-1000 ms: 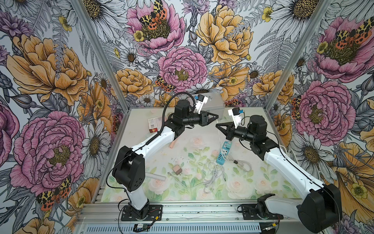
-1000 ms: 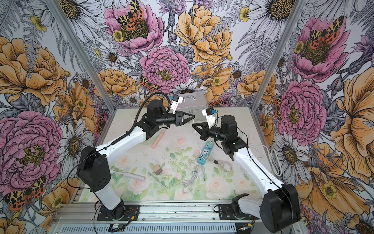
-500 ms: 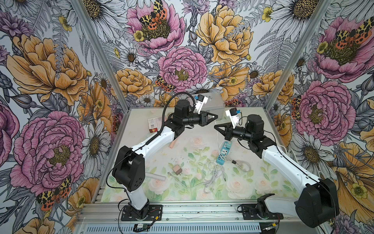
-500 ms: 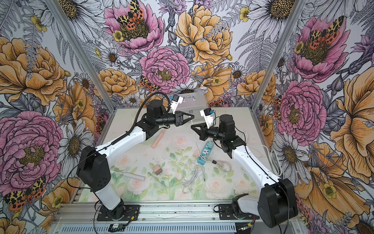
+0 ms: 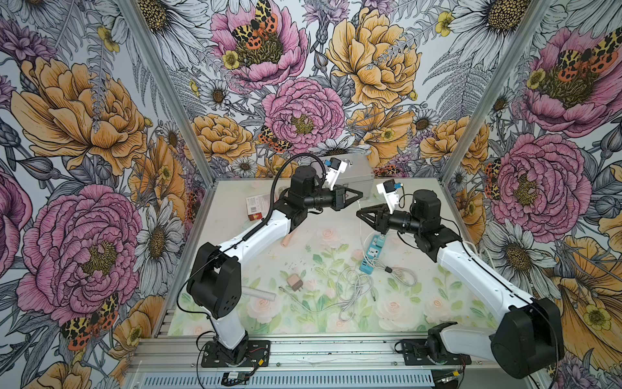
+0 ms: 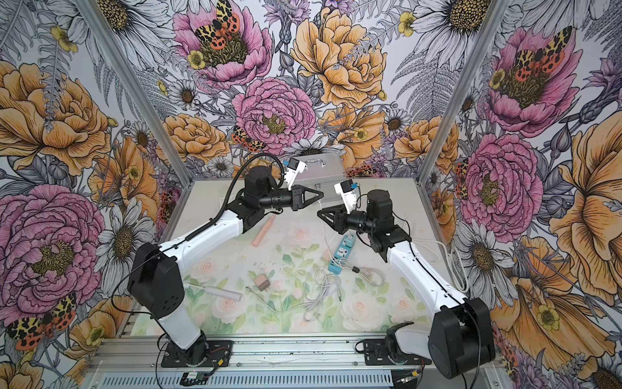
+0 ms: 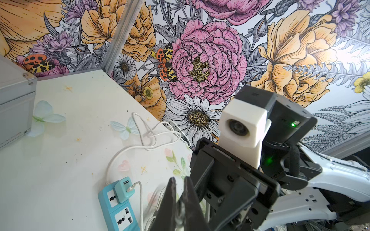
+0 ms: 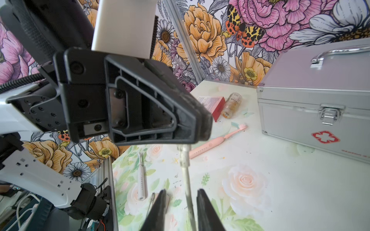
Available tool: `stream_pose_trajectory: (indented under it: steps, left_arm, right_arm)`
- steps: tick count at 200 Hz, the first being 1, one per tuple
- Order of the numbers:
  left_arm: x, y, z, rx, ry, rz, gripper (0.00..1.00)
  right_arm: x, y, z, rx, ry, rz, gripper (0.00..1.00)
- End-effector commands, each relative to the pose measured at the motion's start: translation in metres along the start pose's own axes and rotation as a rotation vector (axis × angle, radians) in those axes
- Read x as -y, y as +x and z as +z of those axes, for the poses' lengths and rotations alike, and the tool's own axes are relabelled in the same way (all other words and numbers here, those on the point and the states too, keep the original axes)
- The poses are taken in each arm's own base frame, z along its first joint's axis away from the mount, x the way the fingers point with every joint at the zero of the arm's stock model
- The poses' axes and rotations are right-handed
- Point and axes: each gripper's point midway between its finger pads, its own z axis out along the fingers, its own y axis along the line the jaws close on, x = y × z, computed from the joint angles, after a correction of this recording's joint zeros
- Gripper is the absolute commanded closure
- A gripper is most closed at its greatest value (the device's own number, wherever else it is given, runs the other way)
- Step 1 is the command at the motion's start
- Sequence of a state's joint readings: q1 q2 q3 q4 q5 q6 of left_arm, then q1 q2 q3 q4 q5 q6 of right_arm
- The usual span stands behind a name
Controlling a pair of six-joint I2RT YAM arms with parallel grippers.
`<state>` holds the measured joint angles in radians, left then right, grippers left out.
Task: Charge the electric toothbrush
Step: Pick up the charging cable from the center of the board.
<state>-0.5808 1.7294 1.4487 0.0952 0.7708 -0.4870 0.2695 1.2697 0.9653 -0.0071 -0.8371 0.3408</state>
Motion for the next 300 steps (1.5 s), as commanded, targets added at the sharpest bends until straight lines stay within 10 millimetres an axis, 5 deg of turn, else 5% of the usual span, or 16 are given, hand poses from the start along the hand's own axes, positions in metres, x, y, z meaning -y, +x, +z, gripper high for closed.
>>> stream_pose_trajectory:
  steps: [1, 82, 217, 300]
  left_arm:
    - [0.027, -0.017, -0.006, 0.045, 0.049, 0.094, 1.00]
    - [0.051, -0.024, -0.002, 0.059, 0.103, 0.138, 1.00]
    - [0.062, -0.034, -0.011, 0.086, 0.117, 0.162, 1.00]
    - [0.062, -0.036, -0.010, 0.090, 0.116, 0.167, 1.00]
  right_arm:
    - [-0.029, -0.023, -0.016, 0.031, -0.092, 0.000, 0.64]
    - [-0.028, -0.040, -0.020, 0.035, -0.169, 0.056, 0.66]
    - [-0.010, -0.046, -0.018, 0.059, -0.177, 0.102, 0.70]
    - [-0.021, -0.062, -0.016, 0.097, -0.260, 0.095, 0.79]
